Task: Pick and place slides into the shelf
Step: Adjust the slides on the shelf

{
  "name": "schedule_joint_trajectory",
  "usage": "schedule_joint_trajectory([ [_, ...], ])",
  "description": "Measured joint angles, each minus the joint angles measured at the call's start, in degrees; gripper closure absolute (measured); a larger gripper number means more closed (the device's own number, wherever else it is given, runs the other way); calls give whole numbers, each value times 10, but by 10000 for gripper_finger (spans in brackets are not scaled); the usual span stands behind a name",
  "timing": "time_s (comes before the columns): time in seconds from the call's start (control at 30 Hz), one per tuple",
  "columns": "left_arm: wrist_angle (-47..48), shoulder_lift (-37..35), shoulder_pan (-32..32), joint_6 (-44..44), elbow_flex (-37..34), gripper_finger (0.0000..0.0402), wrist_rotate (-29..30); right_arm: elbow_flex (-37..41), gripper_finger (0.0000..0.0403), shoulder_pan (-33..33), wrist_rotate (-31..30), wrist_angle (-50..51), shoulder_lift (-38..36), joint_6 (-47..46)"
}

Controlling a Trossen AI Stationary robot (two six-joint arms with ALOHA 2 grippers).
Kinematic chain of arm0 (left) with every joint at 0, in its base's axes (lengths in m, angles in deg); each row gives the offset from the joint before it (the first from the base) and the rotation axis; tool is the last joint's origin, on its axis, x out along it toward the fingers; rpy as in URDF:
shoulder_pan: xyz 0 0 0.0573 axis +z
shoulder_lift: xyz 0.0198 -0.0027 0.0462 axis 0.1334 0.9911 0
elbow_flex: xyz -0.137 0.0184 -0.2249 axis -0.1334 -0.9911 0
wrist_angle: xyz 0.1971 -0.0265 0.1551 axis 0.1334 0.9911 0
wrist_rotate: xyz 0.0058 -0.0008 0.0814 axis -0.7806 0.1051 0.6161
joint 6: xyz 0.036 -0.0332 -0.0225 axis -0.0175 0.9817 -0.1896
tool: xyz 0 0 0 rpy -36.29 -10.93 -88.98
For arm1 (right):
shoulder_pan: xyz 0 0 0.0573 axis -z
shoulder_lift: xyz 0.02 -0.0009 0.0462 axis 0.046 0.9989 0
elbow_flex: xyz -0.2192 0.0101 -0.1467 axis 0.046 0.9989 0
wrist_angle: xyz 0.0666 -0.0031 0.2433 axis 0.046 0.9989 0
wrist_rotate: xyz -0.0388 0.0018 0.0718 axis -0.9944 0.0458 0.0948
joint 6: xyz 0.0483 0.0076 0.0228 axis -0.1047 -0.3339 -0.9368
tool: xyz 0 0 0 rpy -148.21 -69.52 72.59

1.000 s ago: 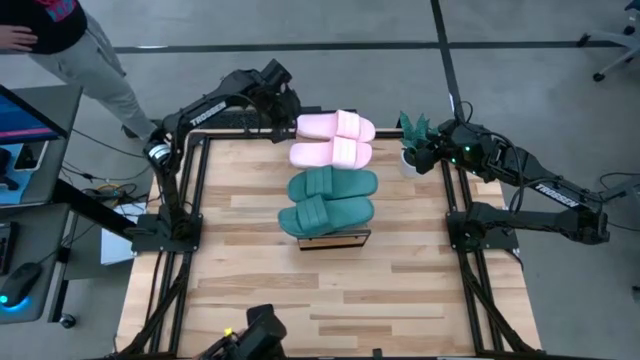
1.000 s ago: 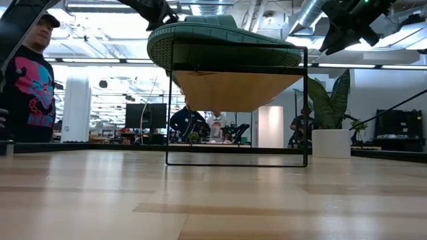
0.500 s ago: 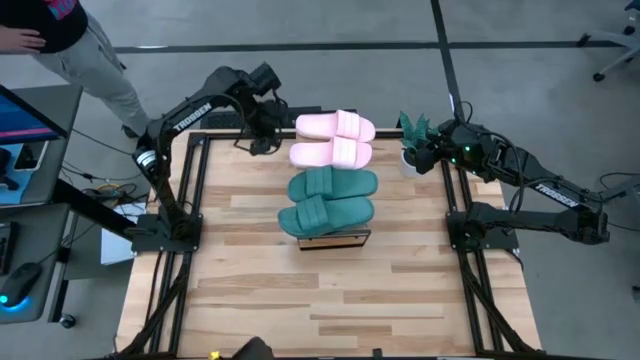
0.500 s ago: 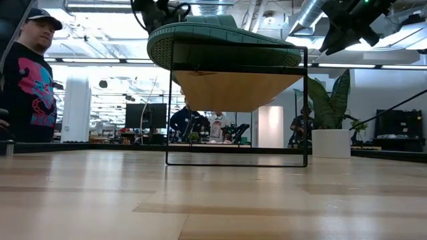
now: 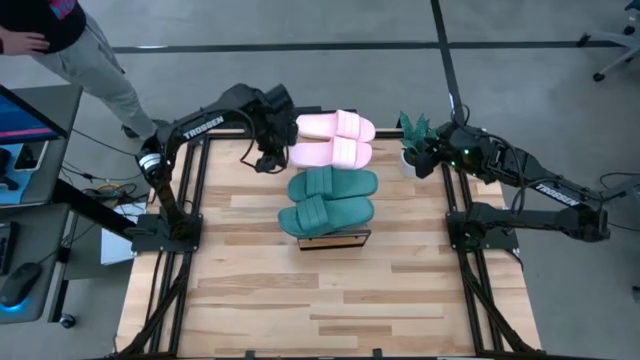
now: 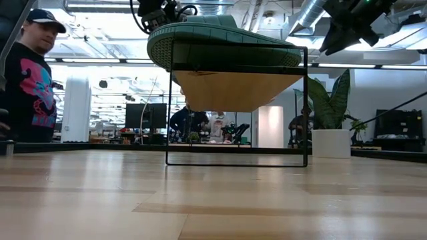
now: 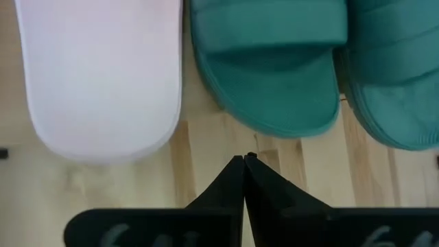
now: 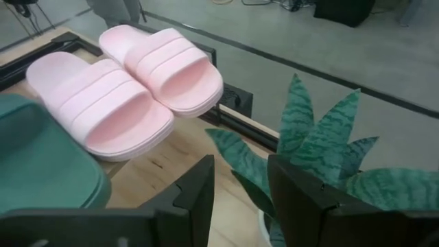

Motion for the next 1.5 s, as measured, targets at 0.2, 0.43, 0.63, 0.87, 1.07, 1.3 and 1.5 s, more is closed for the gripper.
schedule_joint_trajectory([
  [0.2,-36,0,-20,5,0,401,-1,0,274,-13,-1,0,0,0],
  [0.43,-57,0,-22,17,0,401,24,0,274,-19,-2,2,0,0],
  [0.63,-54,17,-24,27,0,401,26,0,274,-19,-4,3,0,0],
  [0.87,-58,31,-29,30,0,401,55,0,274,-14,-4,12,0,0],
  [1.07,-17,31,-20,25,47,401,99,0,274,13,21,12,34,20],
  [1.3,-1,20,-2,15,136,401,102,-1,274,66,97,-41,133,74],
  [1.5,-7,-7,22,29,177,401,65,-57,274,148,296,-69,184,99],
])
